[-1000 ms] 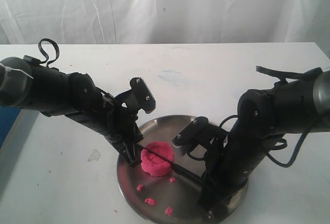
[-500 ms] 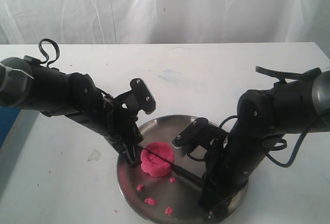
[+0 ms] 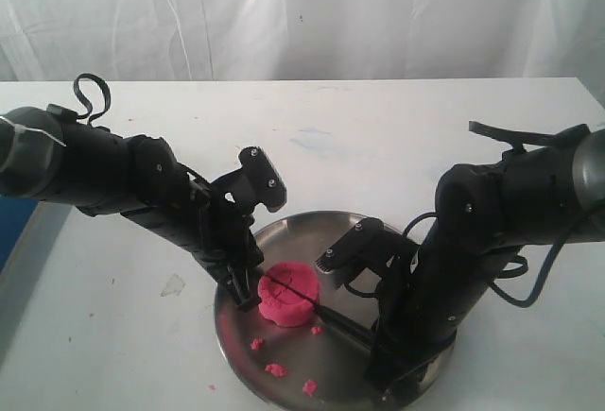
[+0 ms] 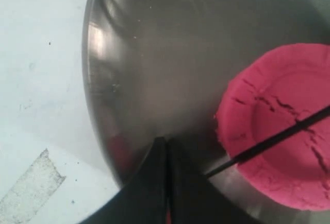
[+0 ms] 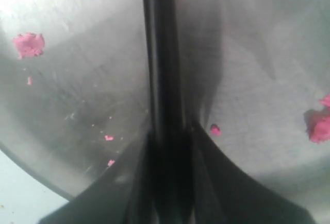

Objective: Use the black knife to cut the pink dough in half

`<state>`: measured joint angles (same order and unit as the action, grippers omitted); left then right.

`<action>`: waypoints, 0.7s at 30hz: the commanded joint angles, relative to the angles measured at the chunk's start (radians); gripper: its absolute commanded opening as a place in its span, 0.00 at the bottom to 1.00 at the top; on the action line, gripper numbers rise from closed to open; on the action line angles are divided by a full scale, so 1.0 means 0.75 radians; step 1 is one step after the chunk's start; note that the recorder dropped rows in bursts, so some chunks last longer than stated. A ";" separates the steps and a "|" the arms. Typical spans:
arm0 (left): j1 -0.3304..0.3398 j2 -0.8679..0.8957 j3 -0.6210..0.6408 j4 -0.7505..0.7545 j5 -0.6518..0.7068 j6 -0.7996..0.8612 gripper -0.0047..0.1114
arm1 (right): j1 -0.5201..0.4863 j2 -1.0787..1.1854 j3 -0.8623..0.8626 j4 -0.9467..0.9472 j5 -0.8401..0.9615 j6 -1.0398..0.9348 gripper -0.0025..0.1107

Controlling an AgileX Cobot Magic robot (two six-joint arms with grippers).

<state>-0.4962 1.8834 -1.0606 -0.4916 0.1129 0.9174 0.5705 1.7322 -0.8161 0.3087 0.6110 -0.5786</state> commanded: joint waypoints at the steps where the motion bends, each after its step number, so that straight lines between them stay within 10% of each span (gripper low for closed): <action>1: -0.005 0.019 0.018 -0.005 0.110 -0.007 0.04 | 0.000 0.006 0.002 0.017 -0.040 0.048 0.02; 21: -0.005 0.019 0.086 0.007 0.004 0.006 0.04 | 0.000 0.084 -0.004 0.020 -0.039 0.048 0.02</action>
<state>-0.4962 1.8834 -1.0227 -0.4934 0.0437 0.9210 0.5705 1.7584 -0.8282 0.3067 0.6319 -0.5767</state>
